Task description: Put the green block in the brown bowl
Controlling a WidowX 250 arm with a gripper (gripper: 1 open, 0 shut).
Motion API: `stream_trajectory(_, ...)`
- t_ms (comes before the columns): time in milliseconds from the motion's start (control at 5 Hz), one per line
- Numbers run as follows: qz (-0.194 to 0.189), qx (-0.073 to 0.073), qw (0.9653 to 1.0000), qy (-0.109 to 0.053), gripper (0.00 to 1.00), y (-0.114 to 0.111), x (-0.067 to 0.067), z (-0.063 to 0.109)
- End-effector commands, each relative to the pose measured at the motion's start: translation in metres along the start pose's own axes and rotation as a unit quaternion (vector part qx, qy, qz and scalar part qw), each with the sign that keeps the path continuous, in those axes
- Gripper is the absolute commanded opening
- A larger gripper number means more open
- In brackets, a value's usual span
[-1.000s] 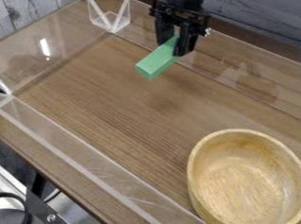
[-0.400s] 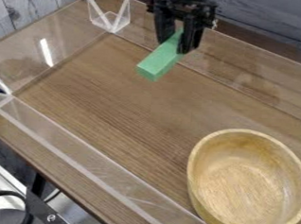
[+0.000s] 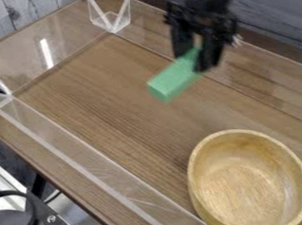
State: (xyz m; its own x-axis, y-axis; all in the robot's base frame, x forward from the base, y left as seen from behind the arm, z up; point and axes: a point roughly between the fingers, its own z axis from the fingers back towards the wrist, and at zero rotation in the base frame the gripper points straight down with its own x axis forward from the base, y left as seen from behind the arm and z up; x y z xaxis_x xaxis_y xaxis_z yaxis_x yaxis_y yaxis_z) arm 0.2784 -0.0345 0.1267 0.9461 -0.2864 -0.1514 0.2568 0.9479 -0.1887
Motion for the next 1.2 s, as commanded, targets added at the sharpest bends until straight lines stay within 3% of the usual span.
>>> stream_trajectory(0,-0.051,0.009,0.9983,-0.025,0.00,-0.043,0.003,-0.009)
stream_trajectory(400,-0.105,0.016,0.9942,-0.012,0.00,-0.080,0.005,-0.041)
stream_trajectory(800,-0.100,0.018,0.9949,0.006,0.00,-0.094,0.017,-0.060)
stream_trajectory(1000,-0.097,0.004,0.9951,0.018,0.00,-0.095,0.020,-0.064)
